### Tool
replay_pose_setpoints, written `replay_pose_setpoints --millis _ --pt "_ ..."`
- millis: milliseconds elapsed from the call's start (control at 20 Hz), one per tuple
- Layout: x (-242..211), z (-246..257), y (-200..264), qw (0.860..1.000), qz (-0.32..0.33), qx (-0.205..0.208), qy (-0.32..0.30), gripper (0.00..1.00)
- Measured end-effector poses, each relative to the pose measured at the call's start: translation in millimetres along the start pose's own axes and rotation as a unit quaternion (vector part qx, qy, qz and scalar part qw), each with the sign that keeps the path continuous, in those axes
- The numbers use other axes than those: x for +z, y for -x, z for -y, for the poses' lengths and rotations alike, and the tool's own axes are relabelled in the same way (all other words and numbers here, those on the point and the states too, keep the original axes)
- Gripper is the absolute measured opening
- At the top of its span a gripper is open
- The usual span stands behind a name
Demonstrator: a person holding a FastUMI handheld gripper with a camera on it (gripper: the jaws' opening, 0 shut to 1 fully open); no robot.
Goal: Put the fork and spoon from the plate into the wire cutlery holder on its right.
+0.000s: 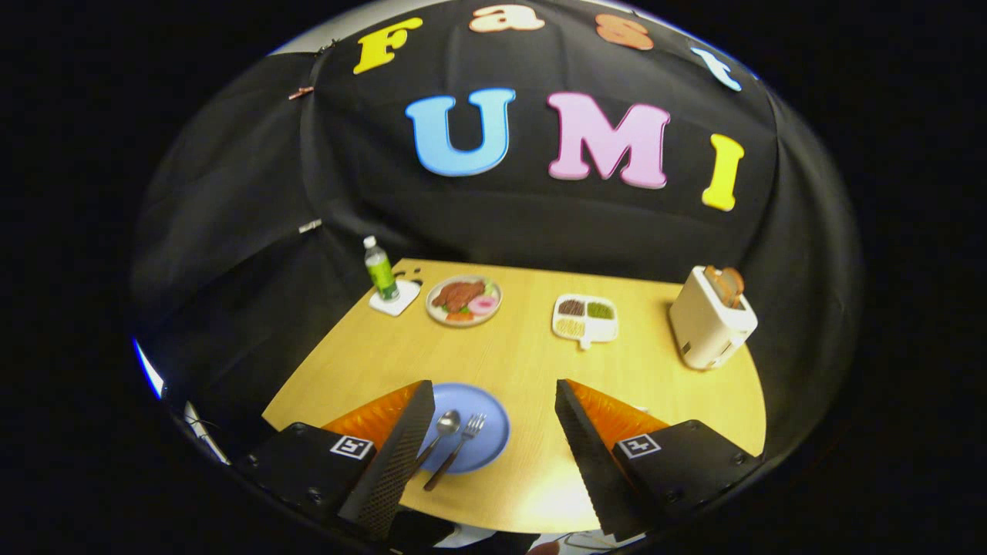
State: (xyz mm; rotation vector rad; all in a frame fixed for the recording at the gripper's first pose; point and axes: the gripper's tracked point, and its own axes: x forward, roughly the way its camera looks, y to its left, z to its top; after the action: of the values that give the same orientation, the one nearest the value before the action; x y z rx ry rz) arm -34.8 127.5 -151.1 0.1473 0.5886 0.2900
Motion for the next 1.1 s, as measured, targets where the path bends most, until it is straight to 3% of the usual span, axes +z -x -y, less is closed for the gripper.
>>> replay_pose_setpoints --millis 250,400,700,1050,1100 --pt "-73 -25 -34 0.994 -0.112 0.010 0.009 0.94" --pt "-104 -36 -58 0.988 -0.154 0.006 0.013 0.83" --pt "-157 -40 -103 0.975 -0.222 -0.020 0.014 0.63" --pt "-190 -37 -139 0.961 -0.269 -0.065 0.009 0.60" --pt "-199 -37 -148 0.960 -0.273 -0.067 0.007 0.54"
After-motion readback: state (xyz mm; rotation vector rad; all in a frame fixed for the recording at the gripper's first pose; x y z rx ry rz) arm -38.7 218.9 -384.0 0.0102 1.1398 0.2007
